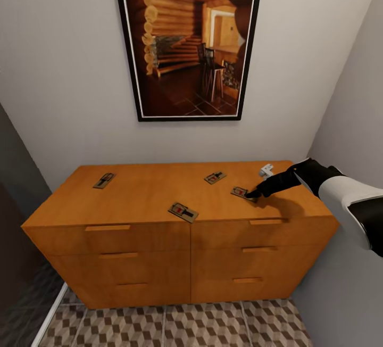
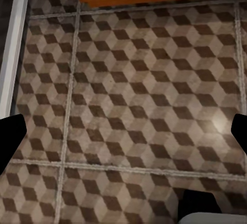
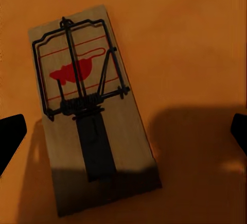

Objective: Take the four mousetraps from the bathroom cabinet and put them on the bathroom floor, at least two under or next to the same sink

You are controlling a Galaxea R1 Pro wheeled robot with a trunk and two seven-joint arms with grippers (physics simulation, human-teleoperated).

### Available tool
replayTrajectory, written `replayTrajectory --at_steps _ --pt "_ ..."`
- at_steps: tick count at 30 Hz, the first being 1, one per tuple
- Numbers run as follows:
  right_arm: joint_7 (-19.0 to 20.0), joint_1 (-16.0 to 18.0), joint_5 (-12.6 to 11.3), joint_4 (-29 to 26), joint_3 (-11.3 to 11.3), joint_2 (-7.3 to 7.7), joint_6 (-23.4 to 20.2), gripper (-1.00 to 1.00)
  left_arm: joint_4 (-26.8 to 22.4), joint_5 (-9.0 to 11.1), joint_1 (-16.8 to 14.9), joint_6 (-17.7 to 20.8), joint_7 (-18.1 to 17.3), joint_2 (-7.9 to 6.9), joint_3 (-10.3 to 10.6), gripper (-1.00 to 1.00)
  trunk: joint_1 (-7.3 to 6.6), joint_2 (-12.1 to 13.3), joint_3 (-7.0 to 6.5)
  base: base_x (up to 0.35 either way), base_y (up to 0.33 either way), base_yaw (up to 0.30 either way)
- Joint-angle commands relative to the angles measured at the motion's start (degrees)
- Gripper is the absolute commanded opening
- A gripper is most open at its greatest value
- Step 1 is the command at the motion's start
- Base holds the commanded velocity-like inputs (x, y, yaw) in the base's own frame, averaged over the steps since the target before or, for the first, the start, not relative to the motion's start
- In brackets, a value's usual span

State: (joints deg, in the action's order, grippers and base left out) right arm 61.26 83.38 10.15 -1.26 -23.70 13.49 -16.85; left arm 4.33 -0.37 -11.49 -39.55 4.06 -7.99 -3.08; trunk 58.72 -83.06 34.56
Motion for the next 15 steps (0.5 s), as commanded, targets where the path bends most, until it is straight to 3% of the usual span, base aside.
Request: replayTrajectory --at_steps 1,8,15 --pt "0.2 -0.2 0.8 -0.1 -0.6 0.04 -0.5 1.0 0.2 -0.1 -0.1 -0.4 0.0 0.0 -0.3 1.0 0.01 0.0 0.12 0.0 0.035 0.0" --pt "0.2 -0.2 0.8 -0.1 -0.6 0.05 -0.5 1.0 0.2 -0.1 -0.1 -0.4 0.0 0.0 -0.3 1.0 0.01 0.0 0.21 0.0 0.108 0.0" --pt "0.2 -0.2 0.8 -0.1 -0.6 0.05 -0.5 1.0 0.2 -0.1 -0.1 -0.4 0.0 0.0 -0.3 1.0 0.01 0.0 0.21 0.0 0.015 0.0"
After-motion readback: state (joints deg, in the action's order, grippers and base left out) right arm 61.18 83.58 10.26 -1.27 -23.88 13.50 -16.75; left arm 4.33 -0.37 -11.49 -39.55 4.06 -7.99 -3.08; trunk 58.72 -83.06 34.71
